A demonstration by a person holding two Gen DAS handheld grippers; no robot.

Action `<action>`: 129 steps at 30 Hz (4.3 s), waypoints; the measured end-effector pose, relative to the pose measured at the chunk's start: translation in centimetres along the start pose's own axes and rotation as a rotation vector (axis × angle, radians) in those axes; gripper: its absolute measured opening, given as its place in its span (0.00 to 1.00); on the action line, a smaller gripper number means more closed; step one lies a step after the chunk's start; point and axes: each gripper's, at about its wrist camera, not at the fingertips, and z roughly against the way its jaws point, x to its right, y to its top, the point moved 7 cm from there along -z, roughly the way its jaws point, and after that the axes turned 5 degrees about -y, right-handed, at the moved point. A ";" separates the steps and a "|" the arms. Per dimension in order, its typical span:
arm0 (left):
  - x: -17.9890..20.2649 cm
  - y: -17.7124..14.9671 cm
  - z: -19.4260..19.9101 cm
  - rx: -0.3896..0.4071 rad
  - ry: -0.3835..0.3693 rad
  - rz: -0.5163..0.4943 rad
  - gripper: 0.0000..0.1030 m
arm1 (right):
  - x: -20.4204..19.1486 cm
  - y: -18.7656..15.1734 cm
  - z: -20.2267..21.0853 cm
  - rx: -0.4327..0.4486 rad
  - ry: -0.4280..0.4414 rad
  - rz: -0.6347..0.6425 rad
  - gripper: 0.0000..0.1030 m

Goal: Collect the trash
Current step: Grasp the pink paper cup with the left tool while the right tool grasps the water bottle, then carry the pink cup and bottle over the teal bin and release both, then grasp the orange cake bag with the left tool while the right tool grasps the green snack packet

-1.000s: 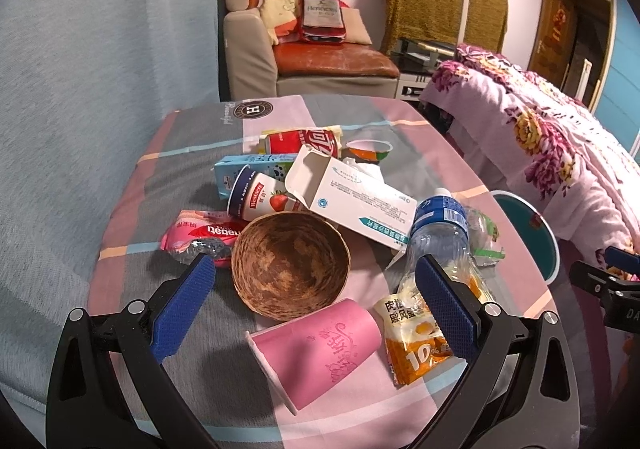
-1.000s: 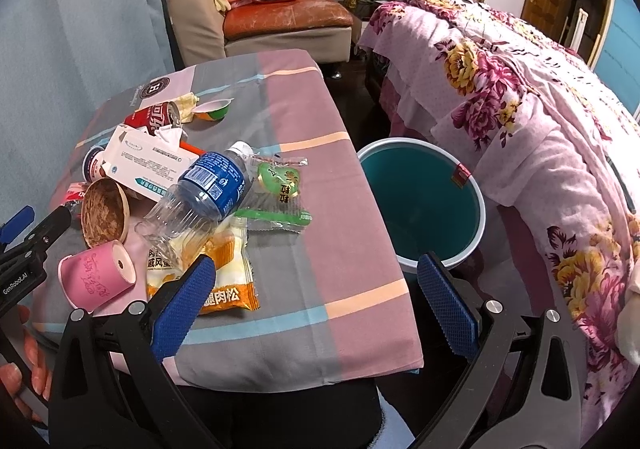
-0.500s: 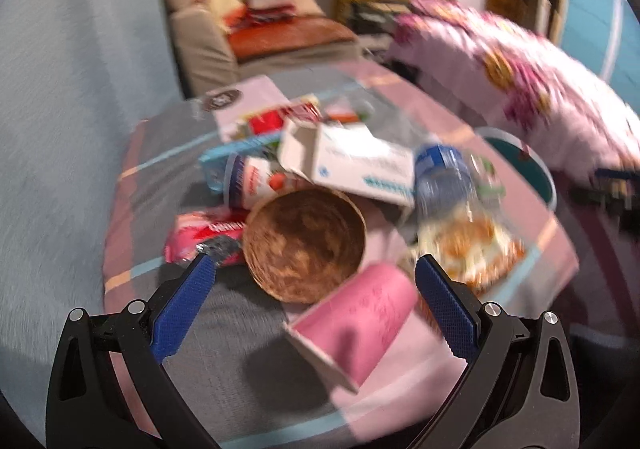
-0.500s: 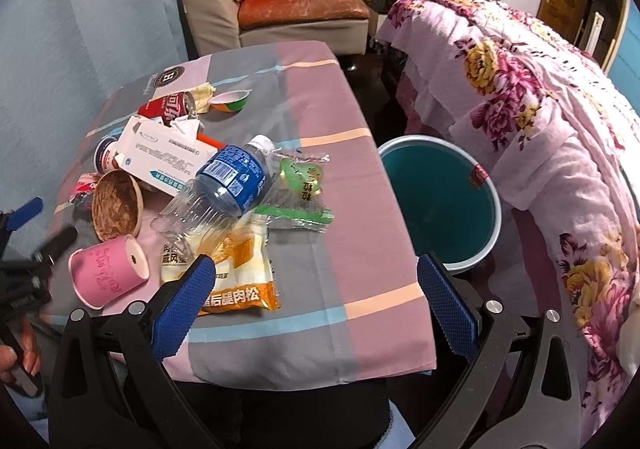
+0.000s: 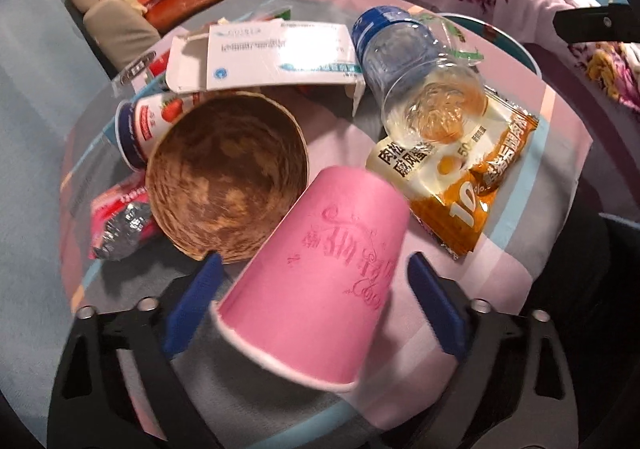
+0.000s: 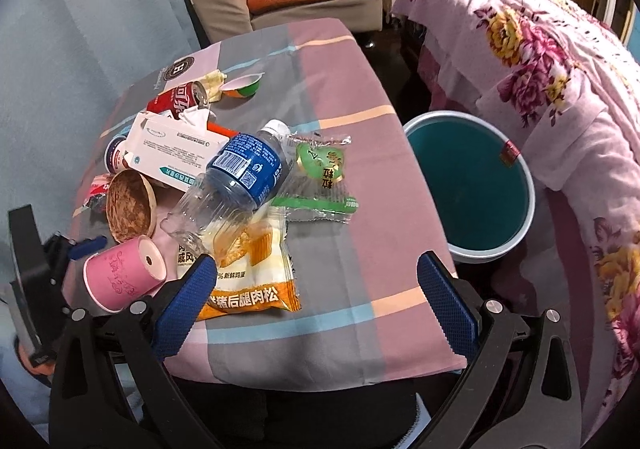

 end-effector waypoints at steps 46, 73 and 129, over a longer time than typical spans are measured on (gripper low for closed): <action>-9.6 5.2 7.0 0.306 -0.075 0.433 0.65 | -9.2 6.5 -7.2 -0.250 0.322 -0.037 0.64; 10.5 22.0 -0.4 0.162 -0.256 0.064 0.65 | 16.9 8.2 -0.7 0.024 0.248 -0.419 0.63; 11.8 21.9 -3.0 0.111 -0.264 0.089 0.88 | 19.9 5.1 -5.3 -0.117 0.073 -0.433 0.76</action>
